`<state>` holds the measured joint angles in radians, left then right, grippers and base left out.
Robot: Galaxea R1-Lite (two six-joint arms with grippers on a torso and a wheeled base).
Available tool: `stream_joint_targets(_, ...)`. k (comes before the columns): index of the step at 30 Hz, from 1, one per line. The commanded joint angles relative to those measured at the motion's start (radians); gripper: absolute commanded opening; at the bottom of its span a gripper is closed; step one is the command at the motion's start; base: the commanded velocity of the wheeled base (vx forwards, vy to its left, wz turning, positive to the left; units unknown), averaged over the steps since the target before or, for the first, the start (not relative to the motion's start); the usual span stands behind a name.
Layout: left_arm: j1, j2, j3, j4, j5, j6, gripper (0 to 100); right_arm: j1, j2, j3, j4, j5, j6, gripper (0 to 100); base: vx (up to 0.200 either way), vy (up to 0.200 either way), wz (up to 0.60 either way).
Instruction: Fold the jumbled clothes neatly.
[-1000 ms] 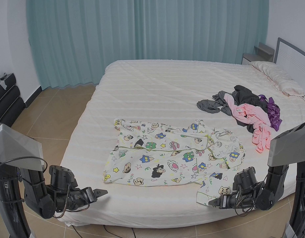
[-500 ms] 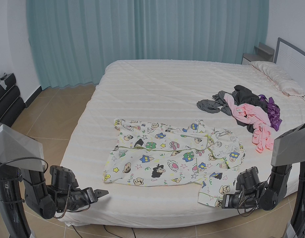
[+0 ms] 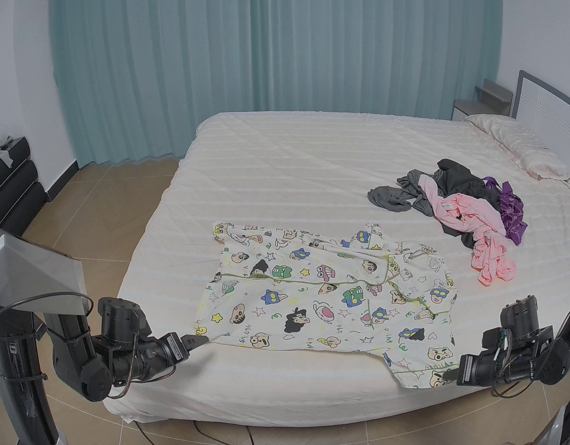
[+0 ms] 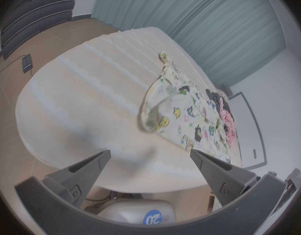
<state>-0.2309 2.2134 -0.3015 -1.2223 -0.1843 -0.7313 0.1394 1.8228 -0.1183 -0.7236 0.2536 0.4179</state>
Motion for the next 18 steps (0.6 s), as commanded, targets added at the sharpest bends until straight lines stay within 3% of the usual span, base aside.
stream_joint_targets(1, -0.005, 0.04, -0.143, 0.007, 0.006, -0.013, 100, -0.08, -0.217, -0.043, 0.141, 0.059, -0.031, 0, 0.0, 0.0, 0.0)
stream_joint_targets(6, -0.005, 0.112, -0.297, 0.104, 0.008, 0.092, 100, -0.086, -0.252, -0.1, 0.283, 0.07, -0.065, 0, 0.0, 0.0, 0.0)
stream_joint_targets(18, -0.016, 0.18, -0.479, 0.294, 0.003, 0.23, 100, -0.08, -0.206, -0.123, 0.286, 0.069, -0.076, 0, 0.0, 0.0, 0.0)
